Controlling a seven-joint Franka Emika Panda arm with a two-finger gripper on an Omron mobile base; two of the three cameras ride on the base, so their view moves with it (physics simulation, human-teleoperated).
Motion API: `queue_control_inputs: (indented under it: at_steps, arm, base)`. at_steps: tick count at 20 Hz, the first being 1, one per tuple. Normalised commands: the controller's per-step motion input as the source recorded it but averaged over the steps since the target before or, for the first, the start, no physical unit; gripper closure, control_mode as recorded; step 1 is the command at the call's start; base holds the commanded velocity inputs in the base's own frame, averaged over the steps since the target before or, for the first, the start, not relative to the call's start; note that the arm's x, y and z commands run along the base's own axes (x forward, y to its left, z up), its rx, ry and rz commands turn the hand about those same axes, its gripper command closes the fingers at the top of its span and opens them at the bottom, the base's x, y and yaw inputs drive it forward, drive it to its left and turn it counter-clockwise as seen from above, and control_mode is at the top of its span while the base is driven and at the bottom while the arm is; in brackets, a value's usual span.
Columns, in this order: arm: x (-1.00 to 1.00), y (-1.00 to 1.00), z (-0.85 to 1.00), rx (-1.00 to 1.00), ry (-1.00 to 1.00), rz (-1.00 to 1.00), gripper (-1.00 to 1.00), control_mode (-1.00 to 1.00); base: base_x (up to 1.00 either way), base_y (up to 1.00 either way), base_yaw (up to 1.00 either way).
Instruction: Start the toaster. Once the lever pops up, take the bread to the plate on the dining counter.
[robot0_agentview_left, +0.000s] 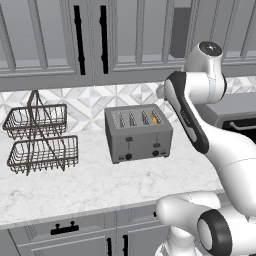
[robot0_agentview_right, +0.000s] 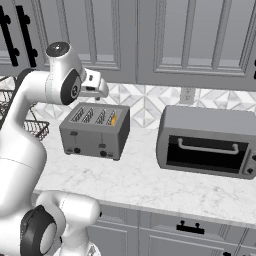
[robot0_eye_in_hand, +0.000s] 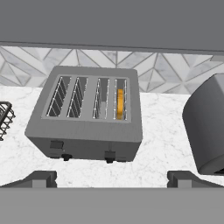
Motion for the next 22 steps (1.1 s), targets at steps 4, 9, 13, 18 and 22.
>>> queue_control_inputs:
  at_steps: [4, 9, 13, 18, 22]
  arm:
    - [0.0, 0.0, 0.0, 0.0, 0.0, 0.0, -1.0, -1.0]
    - [0.0, 0.0, 0.0, 0.0, 0.0, 0.0, -1.0, -1.0]
    - [0.0, 0.0, 0.0, 0.0, 0.0, 0.0, -1.0, -1.0]
    - [0.0, 0.0, 0.0, 0.0, 0.0, 0.0, -1.0, -1.0]
    - [0.0, 0.0, 0.0, 0.0, 0.0, 0.0, -1.0, -1.0]
  base:
    - [0.0, 0.0, 0.0]
    - [0.0, 0.0, 0.0]
    - [0.0, 0.0, 0.0]
    - [0.0, 0.0, 0.0]
    - [0.0, 0.0, 0.0]
